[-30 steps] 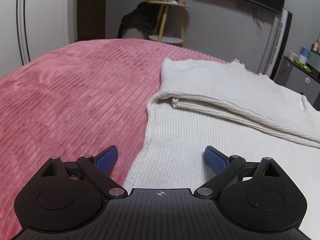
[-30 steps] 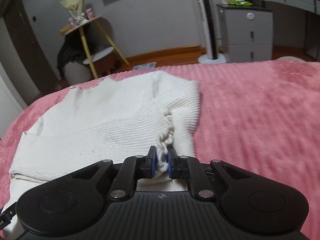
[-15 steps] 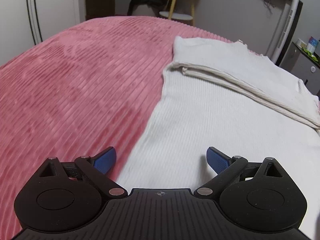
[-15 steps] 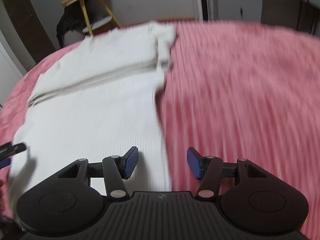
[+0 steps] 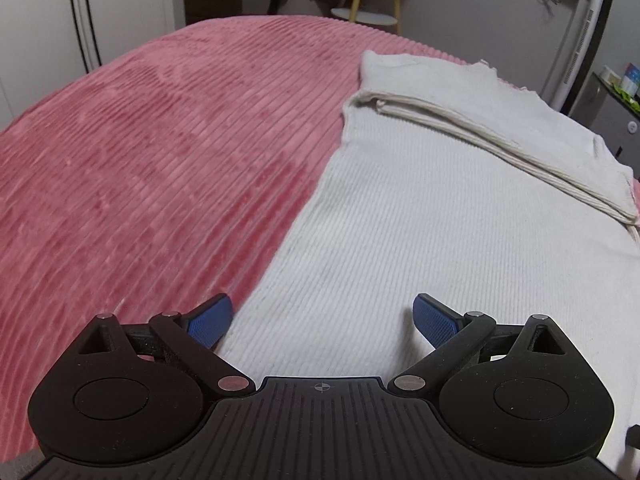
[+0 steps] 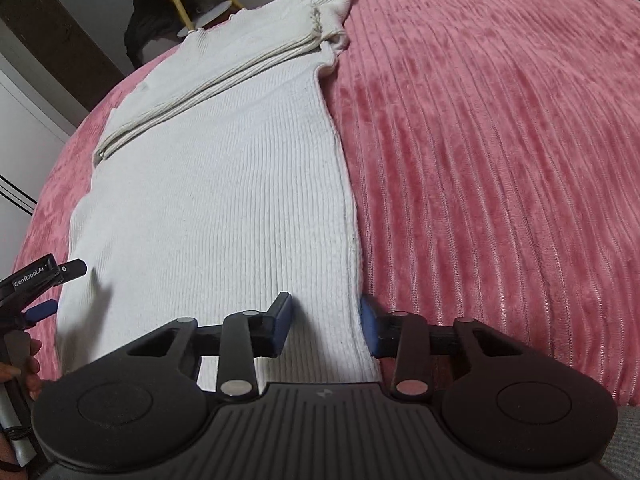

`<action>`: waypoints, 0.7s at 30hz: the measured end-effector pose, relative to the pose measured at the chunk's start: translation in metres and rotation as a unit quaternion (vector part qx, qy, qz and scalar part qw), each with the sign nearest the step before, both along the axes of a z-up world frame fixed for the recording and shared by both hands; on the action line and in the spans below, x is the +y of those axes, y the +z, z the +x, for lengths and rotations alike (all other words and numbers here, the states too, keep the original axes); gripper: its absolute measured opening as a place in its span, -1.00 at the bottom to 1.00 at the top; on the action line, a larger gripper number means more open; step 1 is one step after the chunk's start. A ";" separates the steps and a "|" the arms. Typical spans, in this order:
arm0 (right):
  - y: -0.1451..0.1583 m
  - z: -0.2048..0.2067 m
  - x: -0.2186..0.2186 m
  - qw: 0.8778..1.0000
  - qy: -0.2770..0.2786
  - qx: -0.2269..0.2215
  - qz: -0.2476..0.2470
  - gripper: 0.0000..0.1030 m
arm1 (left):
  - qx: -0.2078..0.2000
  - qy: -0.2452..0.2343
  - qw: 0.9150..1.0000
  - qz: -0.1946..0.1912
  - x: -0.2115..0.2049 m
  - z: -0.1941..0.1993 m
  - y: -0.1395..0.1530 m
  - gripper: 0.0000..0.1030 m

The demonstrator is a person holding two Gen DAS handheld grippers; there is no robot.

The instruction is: Fold small clothes

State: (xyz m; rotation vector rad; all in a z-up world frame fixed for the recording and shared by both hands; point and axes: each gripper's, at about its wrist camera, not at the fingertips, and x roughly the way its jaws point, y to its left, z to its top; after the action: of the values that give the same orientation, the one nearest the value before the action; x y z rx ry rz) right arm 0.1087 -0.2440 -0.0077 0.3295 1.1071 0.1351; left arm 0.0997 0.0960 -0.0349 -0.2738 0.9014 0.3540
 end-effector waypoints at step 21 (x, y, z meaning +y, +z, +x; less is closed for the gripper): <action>-0.001 -0.004 0.003 0.997 0.051 0.055 -0.002 -0.49 | -0.005 0.021 0.999 -0.036 0.011 -0.005 -0.002 0.94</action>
State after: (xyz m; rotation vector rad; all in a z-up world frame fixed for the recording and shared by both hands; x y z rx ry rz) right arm 0.1049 -0.2414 -0.0083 0.2796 1.2331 0.2081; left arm 0.0949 0.1072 -0.0366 -0.3607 0.9012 0.3588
